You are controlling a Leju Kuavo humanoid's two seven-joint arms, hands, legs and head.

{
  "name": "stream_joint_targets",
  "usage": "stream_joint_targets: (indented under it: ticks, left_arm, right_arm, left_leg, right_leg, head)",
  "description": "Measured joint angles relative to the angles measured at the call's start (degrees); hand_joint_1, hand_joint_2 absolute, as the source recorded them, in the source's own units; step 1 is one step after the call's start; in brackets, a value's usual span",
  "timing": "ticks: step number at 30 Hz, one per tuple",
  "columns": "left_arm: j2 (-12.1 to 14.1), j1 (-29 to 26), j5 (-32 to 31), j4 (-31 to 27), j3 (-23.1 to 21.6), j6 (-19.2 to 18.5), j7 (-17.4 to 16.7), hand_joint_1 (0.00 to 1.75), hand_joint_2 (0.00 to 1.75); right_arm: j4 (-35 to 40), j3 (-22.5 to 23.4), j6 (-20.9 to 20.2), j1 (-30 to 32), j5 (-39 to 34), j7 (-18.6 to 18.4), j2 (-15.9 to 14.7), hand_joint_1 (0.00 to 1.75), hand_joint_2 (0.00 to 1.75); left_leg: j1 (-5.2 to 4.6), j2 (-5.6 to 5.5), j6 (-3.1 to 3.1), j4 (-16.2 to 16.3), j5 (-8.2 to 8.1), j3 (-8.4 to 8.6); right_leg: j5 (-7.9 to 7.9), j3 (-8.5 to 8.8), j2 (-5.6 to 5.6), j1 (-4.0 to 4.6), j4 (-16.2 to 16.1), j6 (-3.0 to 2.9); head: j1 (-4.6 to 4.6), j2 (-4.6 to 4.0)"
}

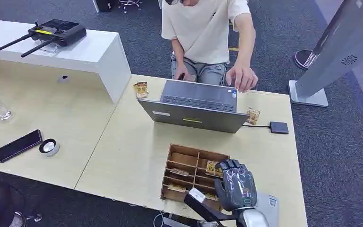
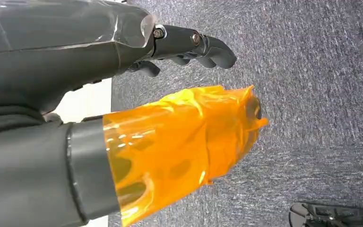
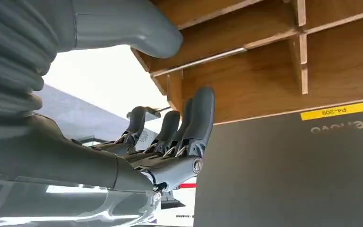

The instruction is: Pass the card to the sensor for recognition and then transmit it.

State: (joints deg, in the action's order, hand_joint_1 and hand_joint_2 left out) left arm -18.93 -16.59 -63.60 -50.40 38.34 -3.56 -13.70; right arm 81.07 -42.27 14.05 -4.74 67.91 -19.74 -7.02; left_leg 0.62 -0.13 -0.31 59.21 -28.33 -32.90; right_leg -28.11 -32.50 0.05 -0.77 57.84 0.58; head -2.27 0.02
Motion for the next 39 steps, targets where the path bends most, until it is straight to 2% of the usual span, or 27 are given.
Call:
stream_joint_targets:
  ticks: [5, 7, 11, 14, 15, 16, 20, 29, 31, 39]
  left_arm:
    - [0.00, 0.01, -0.02, 0.00, 0.33, 0.00, 0.00, 0.00, 0.00]
    - [0.00, 0.01, -0.04, 0.00, 0.37, 0.00, 0.02, 0.00, 0.00]
    - [0.00, 0.01, -0.18, 0.02, 0.39, 0.00, 0.07, 0.00, 0.00]
    - [0.00, 0.01, -0.20, 0.02, 0.44, 0.00, 0.07, 0.00, 0.00]
    - [0.00, 0.01, -0.20, 0.02, 0.44, 0.00, 0.07, 0.00, 0.00]
    - [0.00, 0.01, -0.18, 0.02, 0.44, 0.00, 0.07, 0.00, 0.00]
    - [0.00, 0.02, -0.17, 0.02, 0.50, 0.00, 0.07, 0.00, 0.00]
    - [0.00, 0.02, -0.20, 0.04, 0.57, 0.02, 0.07, 0.00, 0.00]
    - [0.00, 0.02, -0.07, 0.04, 0.57, 0.07, 0.07, 0.00, 0.00]
    - [0.00, 0.00, 2.36, 0.04, 0.48, 0.31, -0.13, 0.00, 0.00]
  right_arm:
    - [-0.48, 0.15, 0.00, -0.04, 0.04, 0.00, 0.33, 0.94, 1.75]
    - [-0.70, 0.24, 0.00, -0.15, 0.04, 0.00, 0.46, 1.27, 1.75]
    - [-1.03, 0.50, 0.09, -0.27, 0.04, 0.00, 0.81, 1.54, 1.75]
    - [-1.25, 0.57, 0.57, -0.57, 0.04, 0.04, 0.92, 1.59, 1.75]
    - [-1.31, 0.57, 0.68, -0.64, 0.04, 0.04, 0.92, 1.54, 1.75]
    - [-1.33, 0.57, 0.70, -0.70, 0.04, 0.07, 0.92, 1.59, 1.75]
    - [-1.38, 0.57, 0.72, -0.88, -0.04, 0.09, 0.94, 1.55, 1.75]
    - [-1.38, 0.68, 1.07, -0.93, -0.72, 0.09, 1.20, 1.61, 1.75]
    - [-1.31, 0.87, 1.47, -0.92, -1.38, 0.22, 1.25, 1.69, 1.75]
    - [1.92, 2.32, 2.95, -0.05, -4.69, 1.26, 1.25, 1.75, 1.75]
  left_leg:
    - [0.00, 0.00, 0.00, 0.00, 0.00, 0.00]
    - [0.00, 0.00, 0.00, 0.00, 0.00, 0.00]
    - [0.00, 0.00, 0.00, 0.00, 0.00, 0.00]
    - [0.00, 0.00, 0.00, 0.00, 0.00, 0.01]
    - [0.00, 0.00, 0.00, 0.00, 0.00, 0.01]
    - [0.00, 0.00, 0.00, 0.00, 0.00, 0.01]
    - [0.00, 0.01, 0.00, 0.00, 0.00, 0.01]
    - [0.00, 0.02, 0.00, 0.00, 0.00, 0.02]
    - [0.00, 0.02, 0.00, 0.00, 0.00, 0.02]
    - [0.00, 0.02, 0.00, 0.01, 0.00, 0.00]
  right_leg:
    - [0.00, 0.00, 0.00, 0.00, 0.00, 0.00]
    - [0.00, 0.00, 0.00, 0.00, 0.00, 0.00]
    - [0.00, 0.00, 0.00, 0.00, 0.00, 0.00]
    - [0.00, 0.00, 0.00, 0.00, 0.00, 0.00]
    - [0.00, 0.00, 0.00, 0.00, 0.00, 0.00]
    - [0.00, 0.00, 0.00, 0.00, 0.00, 0.00]
    - [0.00, 0.01, 0.01, 0.00, 0.00, 0.00]
    - [0.00, 0.01, 0.01, 0.00, 0.00, 0.00]
    - [0.00, 0.01, 0.01, 0.00, 0.00, 0.00]
    - [0.00, 0.00, 0.01, 0.00, 0.00, 0.00]
  head:
    - [0.00, 0.00]
    - [0.00, 0.00]
    - [0.00, 0.00]
    - [0.00, 0.00]
    - [0.00, 0.00]
    - [0.00, 0.00]
    - [0.00, 0.00]
    - [0.00, 0.00]
    - [0.00, 0.00]
    - [0.00, 0.00]
